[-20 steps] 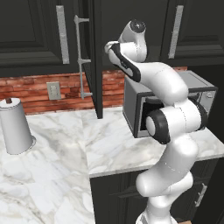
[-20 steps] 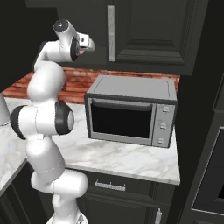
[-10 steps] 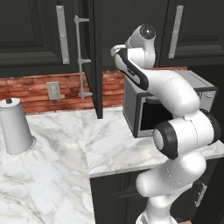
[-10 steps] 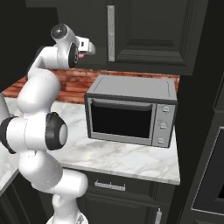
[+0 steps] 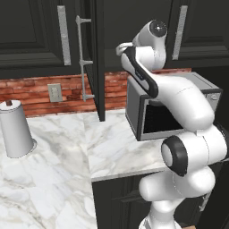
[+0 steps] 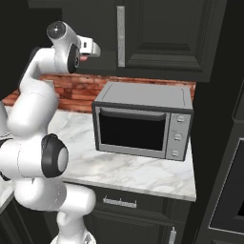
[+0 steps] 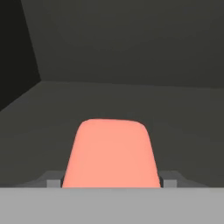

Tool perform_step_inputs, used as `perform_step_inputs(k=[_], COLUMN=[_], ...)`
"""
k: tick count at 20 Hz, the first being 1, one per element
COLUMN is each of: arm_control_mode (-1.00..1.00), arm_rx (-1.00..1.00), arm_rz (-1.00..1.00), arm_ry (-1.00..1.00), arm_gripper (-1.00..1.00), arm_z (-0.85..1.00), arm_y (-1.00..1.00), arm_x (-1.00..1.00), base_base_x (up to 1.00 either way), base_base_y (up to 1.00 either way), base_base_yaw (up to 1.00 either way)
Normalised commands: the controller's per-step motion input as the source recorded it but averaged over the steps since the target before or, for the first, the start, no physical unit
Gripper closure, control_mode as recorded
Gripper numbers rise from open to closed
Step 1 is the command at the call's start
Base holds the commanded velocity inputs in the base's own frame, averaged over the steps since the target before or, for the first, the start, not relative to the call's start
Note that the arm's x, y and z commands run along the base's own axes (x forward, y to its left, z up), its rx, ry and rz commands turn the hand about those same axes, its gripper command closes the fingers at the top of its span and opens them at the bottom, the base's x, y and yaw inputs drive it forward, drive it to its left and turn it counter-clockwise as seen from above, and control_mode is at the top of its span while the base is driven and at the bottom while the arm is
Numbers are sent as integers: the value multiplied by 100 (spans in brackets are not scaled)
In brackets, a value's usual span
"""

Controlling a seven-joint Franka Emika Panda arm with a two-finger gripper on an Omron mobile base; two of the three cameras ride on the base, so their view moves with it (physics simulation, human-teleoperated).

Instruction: Open the cabinet. Pick the bar soap and place it next to the sink. Then close the cabinet.

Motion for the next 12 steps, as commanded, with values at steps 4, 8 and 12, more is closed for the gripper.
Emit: perform_step_inputs(k=[4,8,12], arm_control_mode=[-100,-100,-100], arm_rx=[0,0,0], arm_rz=[0,0,0], arm_ry=[4,1,0], arm_gripper=[100,100,100], arm_z=[9,0,0], arm_y=[0,-3,-4], arm_x=[-50,-56,-60], base_base_x=[0,0,0], base_base_y=[0,0,0], base_base_yaw=[0,0,0])
